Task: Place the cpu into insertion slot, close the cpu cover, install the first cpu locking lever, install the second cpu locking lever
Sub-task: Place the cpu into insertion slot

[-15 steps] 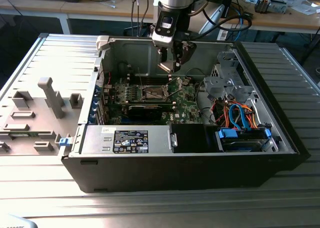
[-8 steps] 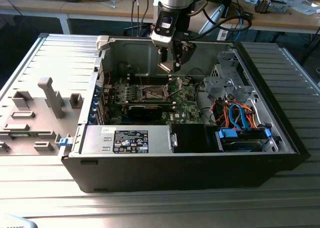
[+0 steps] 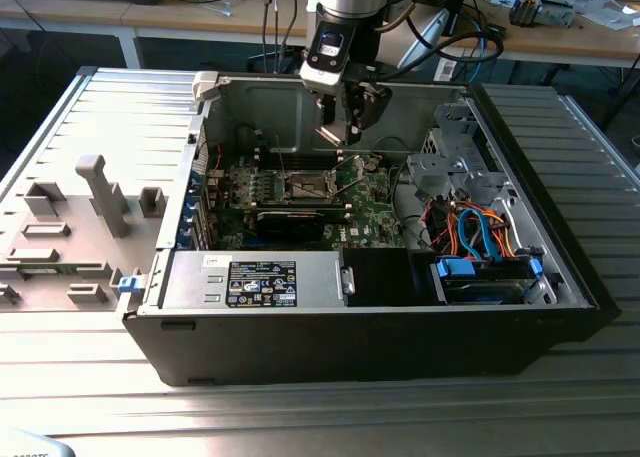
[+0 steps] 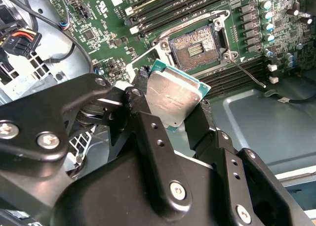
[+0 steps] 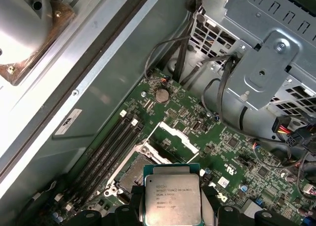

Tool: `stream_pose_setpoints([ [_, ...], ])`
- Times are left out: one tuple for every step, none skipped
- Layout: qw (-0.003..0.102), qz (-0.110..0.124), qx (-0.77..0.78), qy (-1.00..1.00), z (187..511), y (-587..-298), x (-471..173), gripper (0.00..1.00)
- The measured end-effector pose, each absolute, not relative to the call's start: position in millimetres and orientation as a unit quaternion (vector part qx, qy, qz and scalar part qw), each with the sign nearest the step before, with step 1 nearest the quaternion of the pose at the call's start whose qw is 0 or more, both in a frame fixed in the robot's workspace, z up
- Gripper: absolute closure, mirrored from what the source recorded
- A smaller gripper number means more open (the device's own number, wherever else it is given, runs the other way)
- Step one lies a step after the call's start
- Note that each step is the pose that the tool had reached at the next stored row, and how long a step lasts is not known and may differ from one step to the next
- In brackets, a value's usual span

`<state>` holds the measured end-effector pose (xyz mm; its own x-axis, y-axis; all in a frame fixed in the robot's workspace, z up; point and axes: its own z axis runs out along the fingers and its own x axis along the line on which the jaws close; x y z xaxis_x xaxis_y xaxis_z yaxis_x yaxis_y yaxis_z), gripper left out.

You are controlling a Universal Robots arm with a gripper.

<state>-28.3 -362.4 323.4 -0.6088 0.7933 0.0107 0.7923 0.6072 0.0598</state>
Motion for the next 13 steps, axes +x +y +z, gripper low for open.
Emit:
stream_pose_setpoints([
  [0.009,0.029,0.444,0.896,323.4,-362.4,-28.3,0.45],
  [0.009,0.029,0.445,0.895,323.4,-362.5,-28.3,0.45],
  [0.009,0.029,0.447,0.894,323.4,-362.4,-28.3,0.45],
  [0.009,0.029,0.449,0.893,323.4,-362.4,-28.3,0.45],
  [0.009,0.029,0.45,0.893,323.4,-362.4,-28.3,0.45],
  [0.009,0.028,0.451,0.892,323.4,-362.4,-28.3,0.45],
  [0.009,0.028,0.452,0.891,323.4,-362.4,-28.3,0.45],
  [0.009,0.028,0.454,0.89,323.4,-362.4,-28.3,0.45],
  [0.009,0.028,0.455,0.89,323.4,-362.5,-28.3,0.45],
  [0.009,0.028,0.456,0.889,323.4,-362.4,-28.3,0.45],
  [0.009,0.028,0.457,0.889,323.4,-362.4,-28.3,0.45],
  [0.01,0.028,0.459,0.888,323.4,-362.4,-28.3,0.45],
  [0.01,0.028,0.459,0.888,323.4,-362.5,-28.3,0.45],
])
